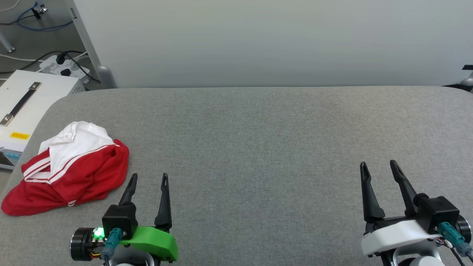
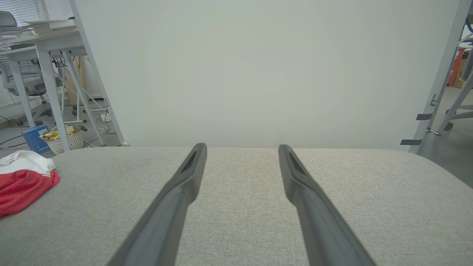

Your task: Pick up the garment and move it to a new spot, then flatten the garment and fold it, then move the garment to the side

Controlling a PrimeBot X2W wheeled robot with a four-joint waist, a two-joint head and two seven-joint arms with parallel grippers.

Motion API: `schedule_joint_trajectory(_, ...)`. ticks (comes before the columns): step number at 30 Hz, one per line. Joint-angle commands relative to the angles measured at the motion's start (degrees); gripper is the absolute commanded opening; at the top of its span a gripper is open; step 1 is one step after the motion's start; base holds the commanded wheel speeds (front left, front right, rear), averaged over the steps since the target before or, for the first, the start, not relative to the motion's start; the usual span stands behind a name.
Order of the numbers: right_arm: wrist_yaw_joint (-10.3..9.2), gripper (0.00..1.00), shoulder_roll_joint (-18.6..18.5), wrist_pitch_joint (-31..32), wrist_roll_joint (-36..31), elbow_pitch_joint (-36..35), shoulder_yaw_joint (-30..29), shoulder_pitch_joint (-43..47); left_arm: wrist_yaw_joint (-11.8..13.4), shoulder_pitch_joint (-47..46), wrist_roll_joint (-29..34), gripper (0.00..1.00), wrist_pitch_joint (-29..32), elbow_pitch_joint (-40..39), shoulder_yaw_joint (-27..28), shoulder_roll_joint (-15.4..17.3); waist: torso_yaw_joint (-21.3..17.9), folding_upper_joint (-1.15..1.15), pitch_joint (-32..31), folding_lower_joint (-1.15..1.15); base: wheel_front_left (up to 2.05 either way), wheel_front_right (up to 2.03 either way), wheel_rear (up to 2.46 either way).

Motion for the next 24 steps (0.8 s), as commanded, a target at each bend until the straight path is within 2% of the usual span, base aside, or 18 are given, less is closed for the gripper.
schedule_joint_trajectory(1, 0.31, 1.0, 0.0, -0.72, 0.5, -0.09, 0.0, 0.87, -0.2, -0.67, -0.57, 1.0, -0.63, 0.34, -0.08, -0.22, 0.04, 0.0, -0.04, 0.0, 0.0, 0.0, 0.0)
schedule_joint_trajectory(24, 0.39, 1.0, 0.0, -3.41, 1.21, 0.57, 0.07, 1.34, -0.27, -0.59, -1.21, 1.0, -3.37, 2.31, -0.47, -0.24, 0.03, 0.0, 0.1, 0.0, 0.0, 0.0, 0.0)
